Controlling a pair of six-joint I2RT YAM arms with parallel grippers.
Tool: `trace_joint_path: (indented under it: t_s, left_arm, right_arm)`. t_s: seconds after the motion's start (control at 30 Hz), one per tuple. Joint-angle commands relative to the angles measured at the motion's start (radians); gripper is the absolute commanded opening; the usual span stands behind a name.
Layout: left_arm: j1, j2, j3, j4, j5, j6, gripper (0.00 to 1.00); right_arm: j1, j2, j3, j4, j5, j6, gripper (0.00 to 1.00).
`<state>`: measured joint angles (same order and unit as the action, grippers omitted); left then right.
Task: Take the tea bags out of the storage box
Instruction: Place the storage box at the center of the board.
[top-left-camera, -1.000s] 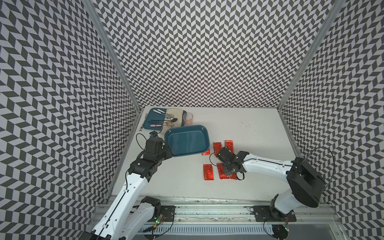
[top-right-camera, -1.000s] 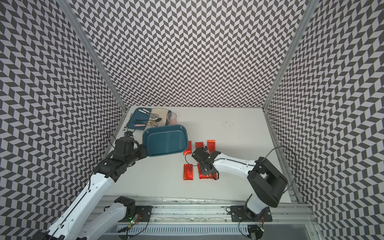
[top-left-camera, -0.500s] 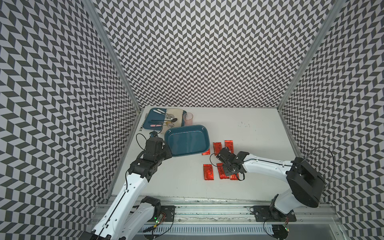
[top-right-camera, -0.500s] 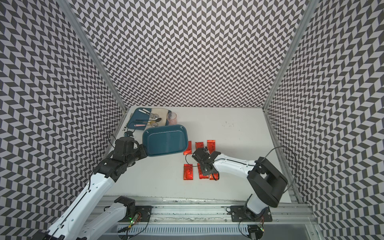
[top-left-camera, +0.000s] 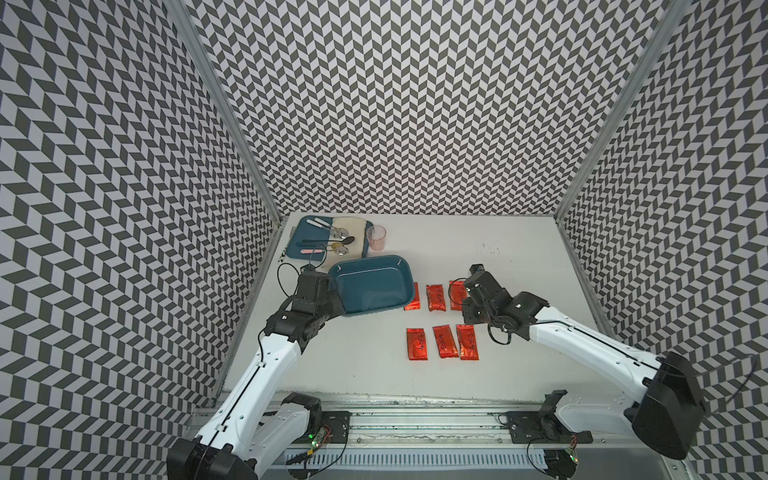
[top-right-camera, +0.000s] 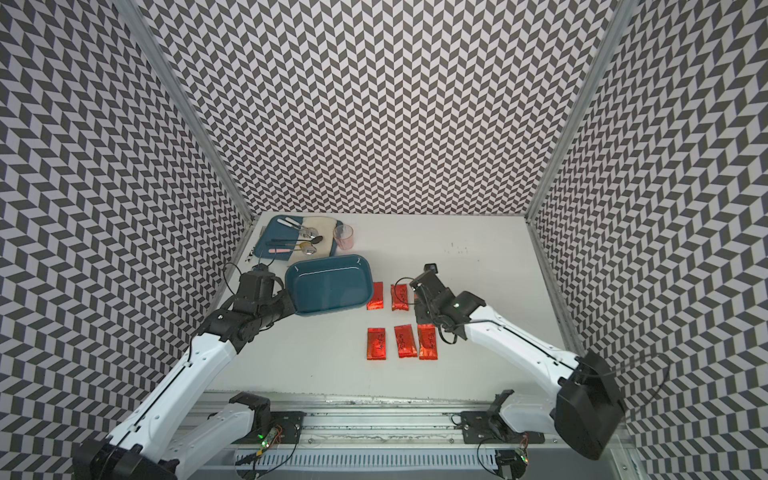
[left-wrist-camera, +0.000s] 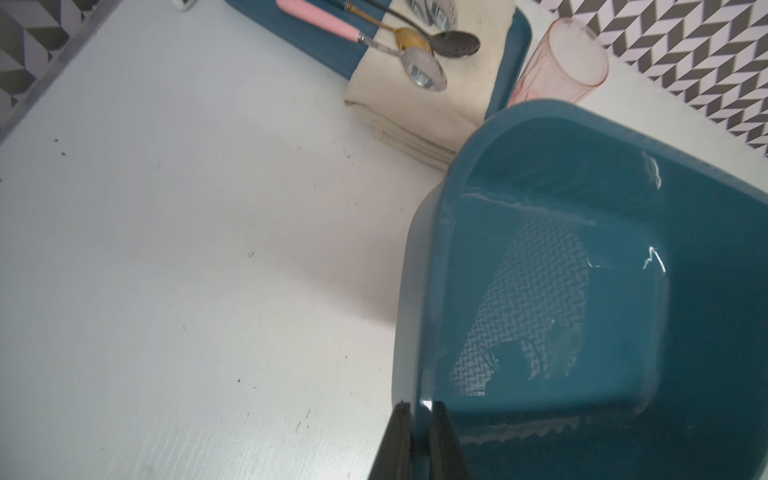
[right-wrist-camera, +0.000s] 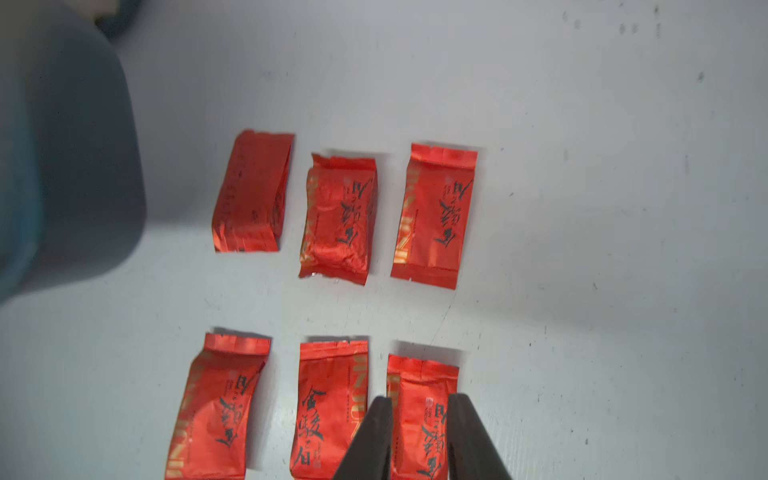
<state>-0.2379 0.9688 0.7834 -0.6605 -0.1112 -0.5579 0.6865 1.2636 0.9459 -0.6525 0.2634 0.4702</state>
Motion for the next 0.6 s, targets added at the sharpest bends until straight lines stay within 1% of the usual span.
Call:
trace_joint_path:
  t_s: [0.0, 0.07, 0.13, 0.2, 0.27, 0.33, 0.4, 0.5, 0.57]
  left_arm:
    - [-0.004, 0.014, 0.050, -0.039, -0.002, -0.017, 0.00]
    - [-0.006, 0.052, 0.074, -0.103, -0.018, -0.033, 0.00]
    - [-0.006, 0.091, 0.079, -0.143, 0.037, -0.053, 0.00]
    - [-0.007, 0.114, 0.053, -0.144, 0.078, -0.076, 0.00]
    - [-0.015, 0.140, 0.061, -0.185, 0.052, -0.119, 0.00]
    - [-0.021, 0.142, 0.037, -0.164, 0.047, -0.139, 0.00]
    - [-0.021, 0.154, 0.060, -0.207, -0.004, -0.165, 0.00]
    - [-0.028, 0.128, 0.038, -0.210, -0.027, -0.199, 0.00]
    - [-0.032, 0.119, 0.038, -0.210, -0.073, -0.216, 0.01]
  right_arm:
    - [-0.048, -0.032, -0.037, 0.085, -0.071, -0.052, 0.28]
    - [-0.068, -0.033, -0.042, 0.094, -0.087, -0.070, 0.28]
    - [-0.077, -0.026, -0.045, 0.109, -0.088, -0.081, 0.28]
    - [-0.083, -0.018, -0.045, 0.124, -0.099, -0.087, 0.28]
    - [-0.085, -0.011, -0.047, 0.139, -0.117, -0.089, 0.28]
    - [-0.085, -0.006, -0.050, 0.154, -0.138, -0.094, 0.28]
    - [-0.084, -0.009, -0.053, 0.162, -0.148, -0.101, 0.28]
    - [-0.086, -0.014, -0.060, 0.169, -0.153, -0.108, 0.28]
    - [-0.086, -0.017, -0.065, 0.178, -0.173, -0.110, 0.28]
